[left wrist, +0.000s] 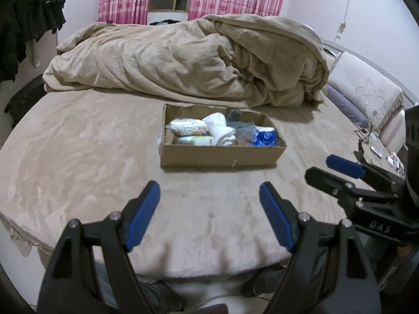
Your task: Organize objects
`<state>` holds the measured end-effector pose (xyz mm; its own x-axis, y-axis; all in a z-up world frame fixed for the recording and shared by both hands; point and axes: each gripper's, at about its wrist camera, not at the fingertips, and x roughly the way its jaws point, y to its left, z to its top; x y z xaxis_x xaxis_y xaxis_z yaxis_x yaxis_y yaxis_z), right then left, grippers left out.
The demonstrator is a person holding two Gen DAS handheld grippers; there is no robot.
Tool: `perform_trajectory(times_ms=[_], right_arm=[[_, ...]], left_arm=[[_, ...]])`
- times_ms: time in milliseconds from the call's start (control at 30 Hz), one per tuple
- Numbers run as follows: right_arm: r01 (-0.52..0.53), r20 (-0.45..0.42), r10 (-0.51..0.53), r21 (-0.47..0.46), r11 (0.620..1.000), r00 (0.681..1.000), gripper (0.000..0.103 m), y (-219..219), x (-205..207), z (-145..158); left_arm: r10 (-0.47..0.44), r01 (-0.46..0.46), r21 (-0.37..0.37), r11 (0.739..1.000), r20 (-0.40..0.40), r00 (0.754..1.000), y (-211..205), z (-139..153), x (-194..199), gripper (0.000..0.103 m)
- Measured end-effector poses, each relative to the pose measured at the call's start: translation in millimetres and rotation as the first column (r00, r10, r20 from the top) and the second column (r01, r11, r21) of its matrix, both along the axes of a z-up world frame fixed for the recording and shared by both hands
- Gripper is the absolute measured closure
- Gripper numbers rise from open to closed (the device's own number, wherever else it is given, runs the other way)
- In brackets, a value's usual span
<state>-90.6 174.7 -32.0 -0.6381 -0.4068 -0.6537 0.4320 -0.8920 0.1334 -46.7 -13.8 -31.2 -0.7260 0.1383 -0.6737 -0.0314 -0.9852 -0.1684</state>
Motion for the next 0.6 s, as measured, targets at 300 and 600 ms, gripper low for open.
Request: perform_trajectory(times_ms=[300,600], right_arm=[[0.022,-0.016,-0.022,-0.017,1.000,1.000,0.029,11,21,5],[0.032,-0.033,-0.033,-0.024,0.999,0.999,0.028,14,30,12]], left_arm=[[-0.008,0.008,-0.020,1.000,-0.021,1.000,6,5,20,0.023],[-0.005,0.005,-0.004,1.000,-0.029,1.000,6,12,30,0.008]])
